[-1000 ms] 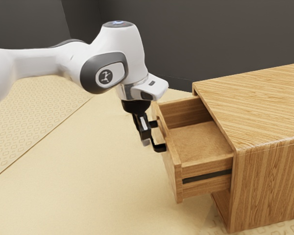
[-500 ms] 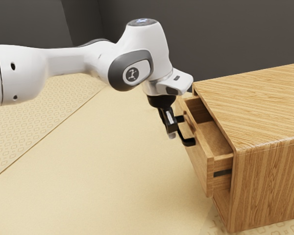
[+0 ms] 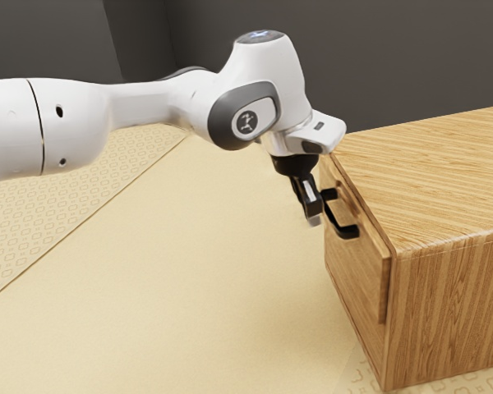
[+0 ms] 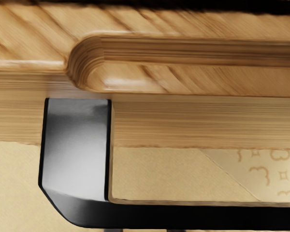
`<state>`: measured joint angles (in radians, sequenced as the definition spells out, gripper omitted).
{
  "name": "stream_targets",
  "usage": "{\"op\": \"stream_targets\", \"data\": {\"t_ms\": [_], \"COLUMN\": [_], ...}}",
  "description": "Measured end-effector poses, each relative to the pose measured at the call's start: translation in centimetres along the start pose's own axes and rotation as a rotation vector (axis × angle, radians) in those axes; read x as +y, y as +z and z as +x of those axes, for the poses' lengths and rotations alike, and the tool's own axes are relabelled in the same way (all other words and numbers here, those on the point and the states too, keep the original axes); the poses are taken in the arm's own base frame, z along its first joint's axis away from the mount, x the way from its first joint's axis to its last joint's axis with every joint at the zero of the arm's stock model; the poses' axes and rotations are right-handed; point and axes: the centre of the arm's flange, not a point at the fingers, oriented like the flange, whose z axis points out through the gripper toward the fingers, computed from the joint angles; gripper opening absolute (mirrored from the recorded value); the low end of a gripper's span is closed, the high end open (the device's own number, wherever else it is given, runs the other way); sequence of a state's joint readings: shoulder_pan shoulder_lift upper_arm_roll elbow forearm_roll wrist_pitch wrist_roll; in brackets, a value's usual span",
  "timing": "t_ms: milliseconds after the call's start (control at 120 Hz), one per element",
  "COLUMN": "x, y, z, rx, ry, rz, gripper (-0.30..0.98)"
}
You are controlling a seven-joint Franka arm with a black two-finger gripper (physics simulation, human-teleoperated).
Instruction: Push the drawer handle with one arm to close the drawer
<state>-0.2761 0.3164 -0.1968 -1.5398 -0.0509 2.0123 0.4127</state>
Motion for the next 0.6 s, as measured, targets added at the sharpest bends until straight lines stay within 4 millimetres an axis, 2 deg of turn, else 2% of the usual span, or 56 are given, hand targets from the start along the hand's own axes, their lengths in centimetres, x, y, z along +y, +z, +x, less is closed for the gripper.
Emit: {"op": "stream_targets", "data": {"t_ms": [358,400,433,508,558,600], "x": [-0.6,-0.4,-0.1,-0.4,-2.9,-6.2], "y": [0.9,0.3,-0.6,-3.2,-5.4,-8.3], "z": [1.6,1.3,0.3,-5.4,-9.3,-12.0], "rx": [0.015,0.015,0.005,-0.045,-0.08,-0.081], "ry": [0.021,0.019,0.012,-0.055,-0.153,-0.255], "rz": [-0.006,-0.002,0.005,0.034,0.049,0.064], "gripper": [0.01,0.02,0.03,0.06,0.14,0.23]}}
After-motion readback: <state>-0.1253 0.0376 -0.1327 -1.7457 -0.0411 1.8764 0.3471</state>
